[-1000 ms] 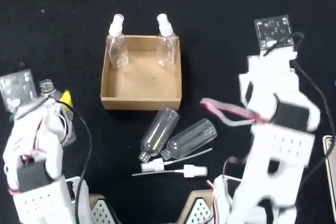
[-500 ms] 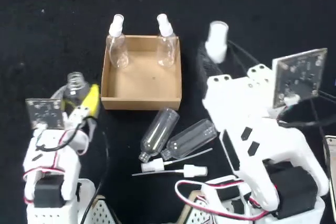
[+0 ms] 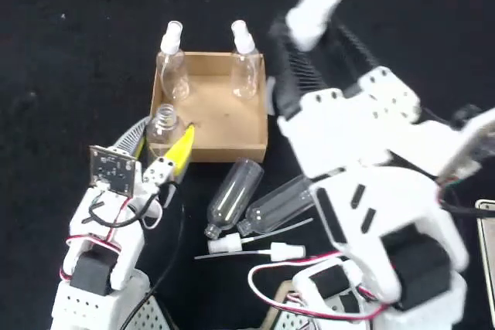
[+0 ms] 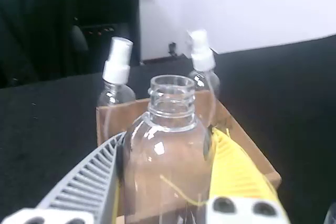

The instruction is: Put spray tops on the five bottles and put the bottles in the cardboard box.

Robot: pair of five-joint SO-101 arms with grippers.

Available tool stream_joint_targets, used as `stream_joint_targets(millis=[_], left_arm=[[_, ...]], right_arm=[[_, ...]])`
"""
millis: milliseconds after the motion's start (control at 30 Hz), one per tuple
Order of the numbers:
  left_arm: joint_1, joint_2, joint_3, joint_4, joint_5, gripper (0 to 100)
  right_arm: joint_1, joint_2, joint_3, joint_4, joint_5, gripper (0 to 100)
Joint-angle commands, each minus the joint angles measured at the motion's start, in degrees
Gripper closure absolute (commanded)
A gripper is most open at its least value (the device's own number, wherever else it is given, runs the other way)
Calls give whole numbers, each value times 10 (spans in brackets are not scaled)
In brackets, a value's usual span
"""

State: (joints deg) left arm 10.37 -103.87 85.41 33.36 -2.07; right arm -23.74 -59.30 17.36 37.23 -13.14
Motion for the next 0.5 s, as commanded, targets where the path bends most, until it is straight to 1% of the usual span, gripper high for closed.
stream_joint_targets(millis=[0,67,133,300,400,467], left_arm=[[4,-6,-7,-12,4,970],[8,-7,-7,-10,4,970],[9,-7,-6,-10,4,970],[5,-8,-7,-16,4,970],[9,-7,8,-66,4,970],[9,-8,44,-120,4,970]], right_arm=[[-76,2,43,-106,-4,987],[-107,2,73,-142,-4,987],[-124,2,95,-167,-4,987],[-128,2,128,-206,-4,987],[-129,3,152,-238,-4,987],[-130,3,172,-267,-4,987]])
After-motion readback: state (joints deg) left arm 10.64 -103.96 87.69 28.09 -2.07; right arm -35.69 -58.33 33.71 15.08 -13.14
